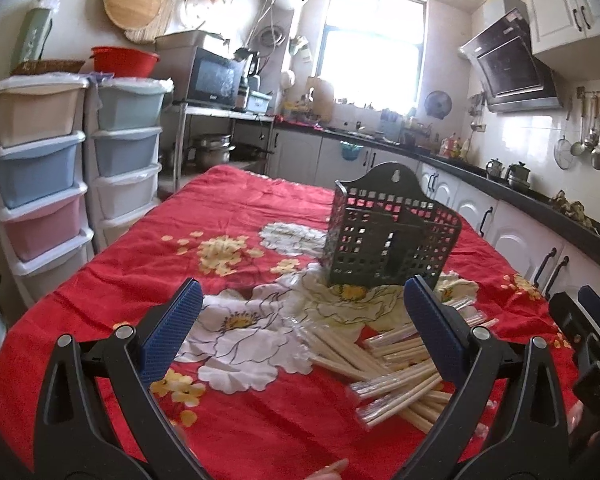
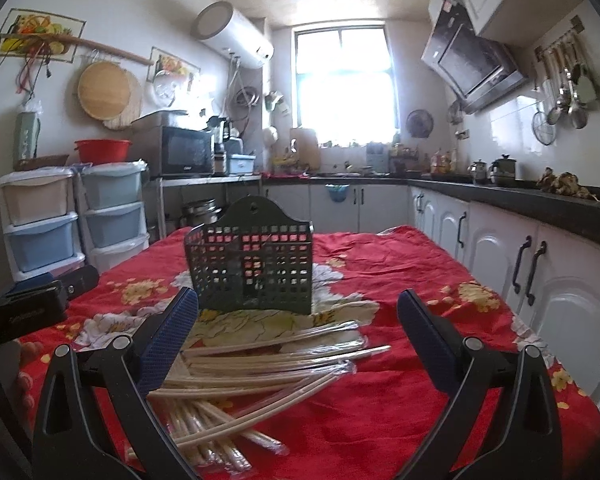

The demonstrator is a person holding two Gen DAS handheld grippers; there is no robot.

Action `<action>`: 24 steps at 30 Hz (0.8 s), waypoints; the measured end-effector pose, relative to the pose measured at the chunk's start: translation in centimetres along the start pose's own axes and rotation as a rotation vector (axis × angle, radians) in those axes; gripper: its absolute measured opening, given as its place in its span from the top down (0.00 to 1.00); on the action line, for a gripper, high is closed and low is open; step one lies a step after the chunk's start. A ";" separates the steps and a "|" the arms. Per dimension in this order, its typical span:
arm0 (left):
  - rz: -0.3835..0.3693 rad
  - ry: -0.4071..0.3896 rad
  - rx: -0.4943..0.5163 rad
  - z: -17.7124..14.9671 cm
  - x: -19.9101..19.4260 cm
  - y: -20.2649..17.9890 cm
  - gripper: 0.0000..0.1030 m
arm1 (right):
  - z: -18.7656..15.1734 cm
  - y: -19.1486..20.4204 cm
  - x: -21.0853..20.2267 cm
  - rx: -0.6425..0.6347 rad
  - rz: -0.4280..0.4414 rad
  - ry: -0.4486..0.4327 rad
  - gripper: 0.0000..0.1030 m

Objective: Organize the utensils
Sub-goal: 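Lower the left tool onto a chopstick and close while the right tool grasps another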

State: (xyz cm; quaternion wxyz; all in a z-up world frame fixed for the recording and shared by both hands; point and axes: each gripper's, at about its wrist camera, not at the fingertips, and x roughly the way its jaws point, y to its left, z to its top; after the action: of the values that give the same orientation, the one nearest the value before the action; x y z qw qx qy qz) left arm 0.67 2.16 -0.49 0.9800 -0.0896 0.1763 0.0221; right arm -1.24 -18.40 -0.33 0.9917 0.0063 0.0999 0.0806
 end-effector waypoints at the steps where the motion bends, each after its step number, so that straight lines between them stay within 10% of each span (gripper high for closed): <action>1: 0.006 0.008 -0.011 0.0 0.1 0.4 0.10 | 0.1 0.1 0.1 -0.002 0.004 0.004 0.06; 19: -0.123 0.244 -0.149 -0.2 3.4 3.6 0.10 | 2.6 -0.3 4.7 -0.023 0.051 0.178 0.06; 24: -0.189 0.341 -0.192 -0.8 4.8 3.2 0.24 | 2.6 -1.2 7.7 -0.007 0.048 0.322 0.06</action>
State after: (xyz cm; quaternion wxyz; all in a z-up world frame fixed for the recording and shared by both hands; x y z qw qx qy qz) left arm 4.69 5.22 -3.43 0.9206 -0.2011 0.3275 -0.0689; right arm 6.94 -18.30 0.62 0.9607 -0.0076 0.2571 0.1047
